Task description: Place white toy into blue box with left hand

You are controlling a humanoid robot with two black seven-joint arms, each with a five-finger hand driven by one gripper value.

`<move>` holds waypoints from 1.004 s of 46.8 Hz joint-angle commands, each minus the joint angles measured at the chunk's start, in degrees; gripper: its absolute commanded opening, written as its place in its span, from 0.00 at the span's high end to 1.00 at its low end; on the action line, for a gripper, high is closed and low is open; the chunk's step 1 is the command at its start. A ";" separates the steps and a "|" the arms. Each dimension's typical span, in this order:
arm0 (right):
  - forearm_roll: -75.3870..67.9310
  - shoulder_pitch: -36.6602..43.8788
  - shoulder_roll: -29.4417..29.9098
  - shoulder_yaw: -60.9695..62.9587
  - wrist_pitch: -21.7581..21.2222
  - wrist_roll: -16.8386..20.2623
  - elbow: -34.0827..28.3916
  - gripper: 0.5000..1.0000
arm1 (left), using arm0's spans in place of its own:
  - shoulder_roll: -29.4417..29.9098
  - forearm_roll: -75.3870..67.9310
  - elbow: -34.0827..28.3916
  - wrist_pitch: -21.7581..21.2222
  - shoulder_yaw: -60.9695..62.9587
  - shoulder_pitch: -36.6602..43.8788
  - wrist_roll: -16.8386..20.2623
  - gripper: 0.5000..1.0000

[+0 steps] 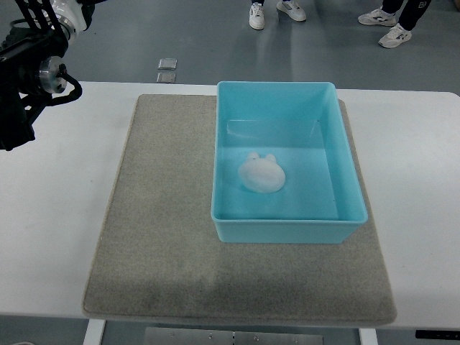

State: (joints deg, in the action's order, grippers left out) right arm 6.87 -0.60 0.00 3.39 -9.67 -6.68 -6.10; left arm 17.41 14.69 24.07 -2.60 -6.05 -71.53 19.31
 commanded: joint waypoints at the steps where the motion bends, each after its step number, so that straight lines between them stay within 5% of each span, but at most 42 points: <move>1: -0.01 -0.01 0.00 0.04 0.00 0.00 0.03 0.13 | -0.88 2.35 -0.16 -1.17 -1.59 0.25 -1.99 0.10; 13: -0.01 -0.01 0.00 -0.05 0.00 0.00 0.03 0.13 | -2.55 8.77 -1.30 -1.62 -4.67 1.74 -9.73 0.10; 20: -0.01 -0.01 0.00 0.04 0.00 0.00 0.03 0.13 | -4.05 10.53 -2.97 0.31 -5.99 3.23 -10.88 0.08; 33: -0.01 -0.01 0.00 0.04 0.00 0.00 0.03 0.13 | -6.15 10.27 -10.00 21.93 -12.14 7.01 -9.82 0.06; 47: -0.01 -0.01 0.00 0.04 0.00 0.00 0.03 0.13 | -6.69 9.92 -9.83 23.61 -12.05 7.81 -6.66 0.05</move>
State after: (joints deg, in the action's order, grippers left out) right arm 6.86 -0.61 0.00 3.40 -9.67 -6.68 -6.09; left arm 10.80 24.83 14.11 21.06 -18.18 -63.73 12.41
